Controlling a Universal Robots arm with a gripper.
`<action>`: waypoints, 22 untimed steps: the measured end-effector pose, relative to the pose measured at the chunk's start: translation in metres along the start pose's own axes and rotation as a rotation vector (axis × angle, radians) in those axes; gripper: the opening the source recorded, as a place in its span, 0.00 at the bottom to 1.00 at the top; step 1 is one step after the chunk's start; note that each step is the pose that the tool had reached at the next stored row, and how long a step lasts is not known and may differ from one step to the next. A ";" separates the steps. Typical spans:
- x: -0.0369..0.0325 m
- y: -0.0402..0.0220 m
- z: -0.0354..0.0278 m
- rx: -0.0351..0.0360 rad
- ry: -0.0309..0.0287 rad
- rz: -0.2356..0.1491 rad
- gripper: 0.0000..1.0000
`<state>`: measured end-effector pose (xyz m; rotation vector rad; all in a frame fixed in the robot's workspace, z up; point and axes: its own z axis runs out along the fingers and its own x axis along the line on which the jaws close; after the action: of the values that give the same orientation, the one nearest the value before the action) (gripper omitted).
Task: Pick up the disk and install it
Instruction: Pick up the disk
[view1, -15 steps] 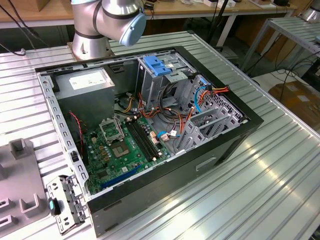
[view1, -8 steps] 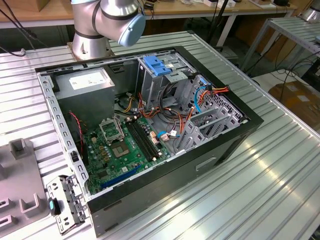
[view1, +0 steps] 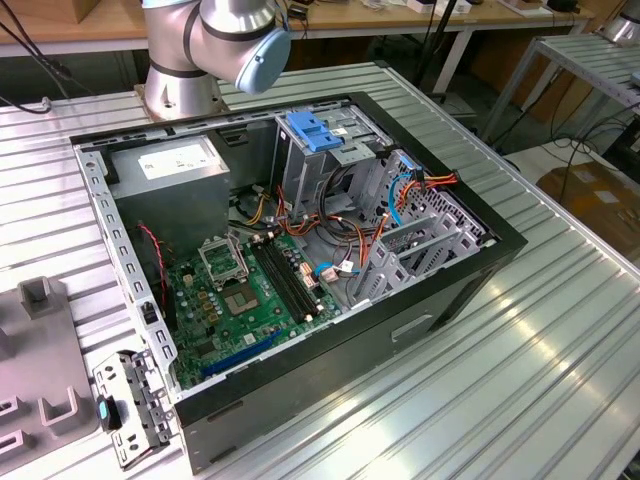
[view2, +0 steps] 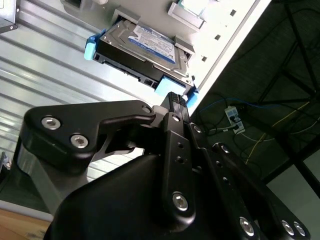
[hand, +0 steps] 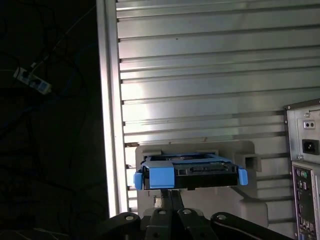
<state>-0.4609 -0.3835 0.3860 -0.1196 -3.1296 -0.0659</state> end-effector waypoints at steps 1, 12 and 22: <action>0.0000 0.0000 0.0000 0.0000 0.0000 0.000 0.11; 0.0003 0.0000 0.0000 0.0001 0.0004 -0.004 0.11; 0.0003 0.0000 0.0000 0.0018 0.0068 -0.161 0.11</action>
<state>-0.4613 -0.3835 0.3860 0.1329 -3.1256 -0.0644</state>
